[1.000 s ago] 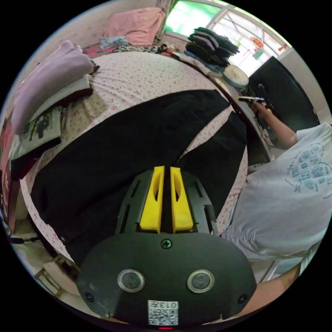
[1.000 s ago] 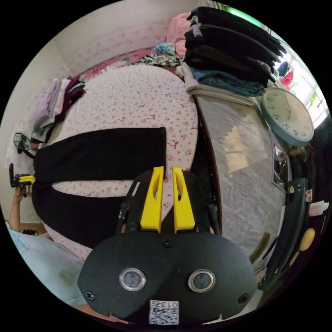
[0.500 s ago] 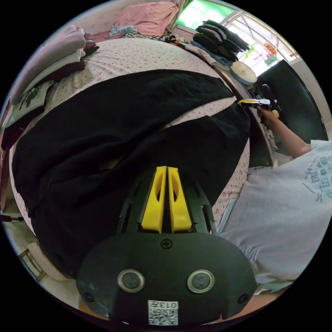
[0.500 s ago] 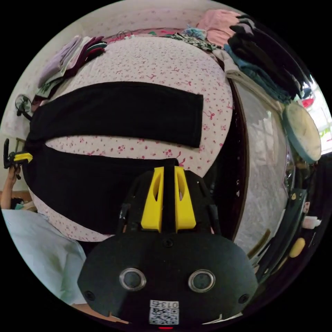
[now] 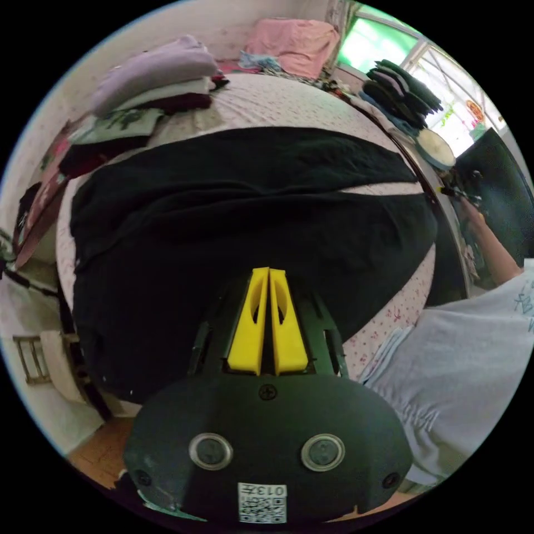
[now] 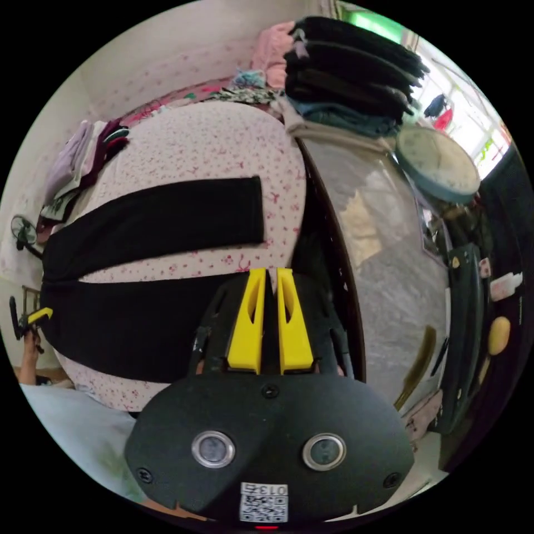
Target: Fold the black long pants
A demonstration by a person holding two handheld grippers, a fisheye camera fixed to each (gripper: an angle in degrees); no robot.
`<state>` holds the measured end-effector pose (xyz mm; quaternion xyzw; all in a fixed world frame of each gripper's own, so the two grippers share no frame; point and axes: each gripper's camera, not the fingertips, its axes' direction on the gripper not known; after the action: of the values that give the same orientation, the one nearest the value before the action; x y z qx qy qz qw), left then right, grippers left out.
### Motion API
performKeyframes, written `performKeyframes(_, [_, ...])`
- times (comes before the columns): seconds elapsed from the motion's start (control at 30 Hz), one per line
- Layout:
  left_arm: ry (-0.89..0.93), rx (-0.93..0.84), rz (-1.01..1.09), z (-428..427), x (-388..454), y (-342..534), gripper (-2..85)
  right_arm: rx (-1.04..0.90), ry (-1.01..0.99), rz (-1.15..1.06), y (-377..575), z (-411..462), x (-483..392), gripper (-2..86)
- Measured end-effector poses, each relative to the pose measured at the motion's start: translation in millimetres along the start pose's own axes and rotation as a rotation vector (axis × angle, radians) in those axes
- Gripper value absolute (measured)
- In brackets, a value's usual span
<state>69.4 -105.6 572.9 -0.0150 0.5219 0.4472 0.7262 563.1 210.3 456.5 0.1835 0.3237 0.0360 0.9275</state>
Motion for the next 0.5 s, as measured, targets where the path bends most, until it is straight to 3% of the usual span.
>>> performKeyframes(0.07, [-0.069,0.02,-0.09,-10,-19,13,-0.3,0.054,-0.053,-0.072,0,-19,-24,2.2])
performKeyframes(0.23, [-0.013,-0.048,-0.191,-6,-42,33,-0.2,0.07,-0.052,-0.3,15,-19,-127,0.5])
performKeyframes(0.37, [-0.089,0.024,-0.26,-39,-65,49,0.2,-0.147,-0.057,-0.331,16,18,-171,0.2])
performKeyframes(0.5, [-0.152,0.198,-0.394,-87,-119,64,1.6,0.041,-0.068,-0.332,2,-20,-196,0.2])
